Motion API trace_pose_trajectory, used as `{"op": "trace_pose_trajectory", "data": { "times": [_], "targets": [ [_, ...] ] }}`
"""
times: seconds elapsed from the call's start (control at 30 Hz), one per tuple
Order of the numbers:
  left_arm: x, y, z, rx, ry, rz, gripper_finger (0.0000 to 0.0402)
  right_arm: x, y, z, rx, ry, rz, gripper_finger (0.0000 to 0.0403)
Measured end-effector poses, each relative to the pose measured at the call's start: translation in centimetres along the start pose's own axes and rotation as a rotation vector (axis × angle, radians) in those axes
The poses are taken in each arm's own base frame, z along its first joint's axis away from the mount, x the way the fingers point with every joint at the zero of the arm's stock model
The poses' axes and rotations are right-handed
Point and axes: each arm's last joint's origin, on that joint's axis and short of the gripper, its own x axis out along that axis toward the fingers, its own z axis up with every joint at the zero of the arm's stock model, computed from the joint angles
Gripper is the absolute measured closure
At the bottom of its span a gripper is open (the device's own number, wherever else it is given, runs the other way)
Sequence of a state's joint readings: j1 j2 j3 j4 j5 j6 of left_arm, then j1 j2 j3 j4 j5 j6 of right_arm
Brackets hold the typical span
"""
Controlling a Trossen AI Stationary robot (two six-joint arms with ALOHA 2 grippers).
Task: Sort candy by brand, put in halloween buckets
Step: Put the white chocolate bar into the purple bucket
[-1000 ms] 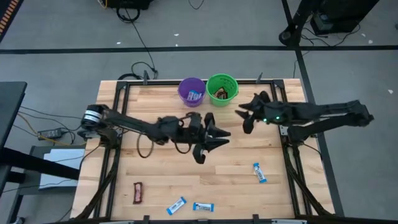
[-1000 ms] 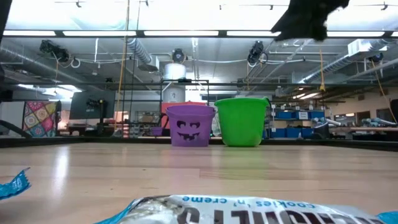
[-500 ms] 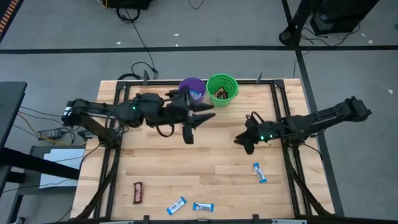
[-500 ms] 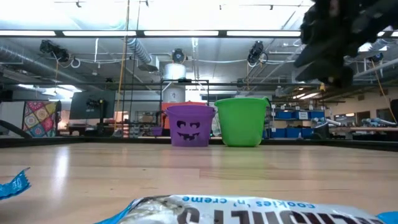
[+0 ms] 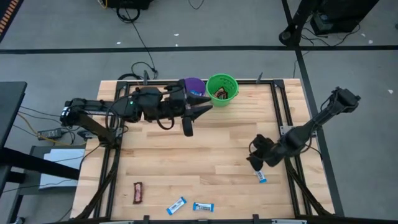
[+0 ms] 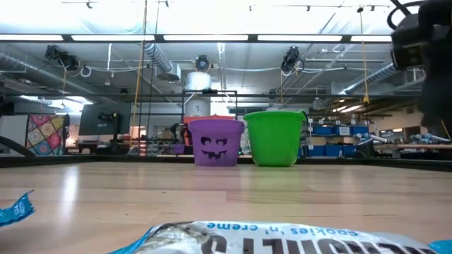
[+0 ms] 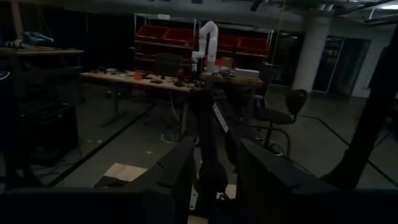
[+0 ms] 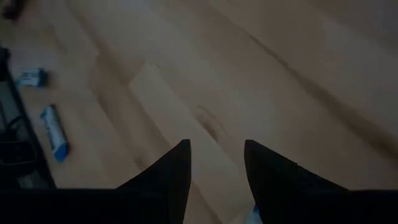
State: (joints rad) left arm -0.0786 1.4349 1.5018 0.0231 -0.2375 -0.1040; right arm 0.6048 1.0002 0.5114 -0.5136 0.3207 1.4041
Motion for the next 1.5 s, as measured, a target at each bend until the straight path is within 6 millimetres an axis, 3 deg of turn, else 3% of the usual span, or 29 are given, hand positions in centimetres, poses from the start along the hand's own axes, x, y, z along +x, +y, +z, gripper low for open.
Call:
{"op": "trace_pose_trajectory", "data": {
  "times": [0.43,0.87,1.13,1.27,1.43,1.5],
  "targets": [
    [0.0,0.0,0.0,-0.004,0.001,-0.001,0.0271,1.7,-0.3,-4.6,0.140,0.146,-0.163,0.0243],
    [0.0,0.0,0.0,-0.005,0.000,-0.002,0.0271,2.5,-0.5,-7.4,0.143,0.233,-0.232,0.0243],
    [0.0,0.0,0.1,-0.007,-0.009,-0.003,0.0271,3.8,0.4,-8.1,0.146,0.206,-0.164,0.0245],
    [0.0,0.0,0.1,-0.007,-0.008,-0.003,0.0270,3.6,0.4,-8.0,0.146,0.196,-0.156,0.0276],
    [0.0,0.0,0.0,-0.007,-0.008,-0.003,0.0270,3.7,0.5,-7.9,0.098,0.188,-0.133,0.0374],
    [0.0,0.0,0.0,-0.007,-0.007,-0.003,0.0270,3.7,0.5,-7.9,0.076,0.184,-0.128,0.0390]
  ]
}}
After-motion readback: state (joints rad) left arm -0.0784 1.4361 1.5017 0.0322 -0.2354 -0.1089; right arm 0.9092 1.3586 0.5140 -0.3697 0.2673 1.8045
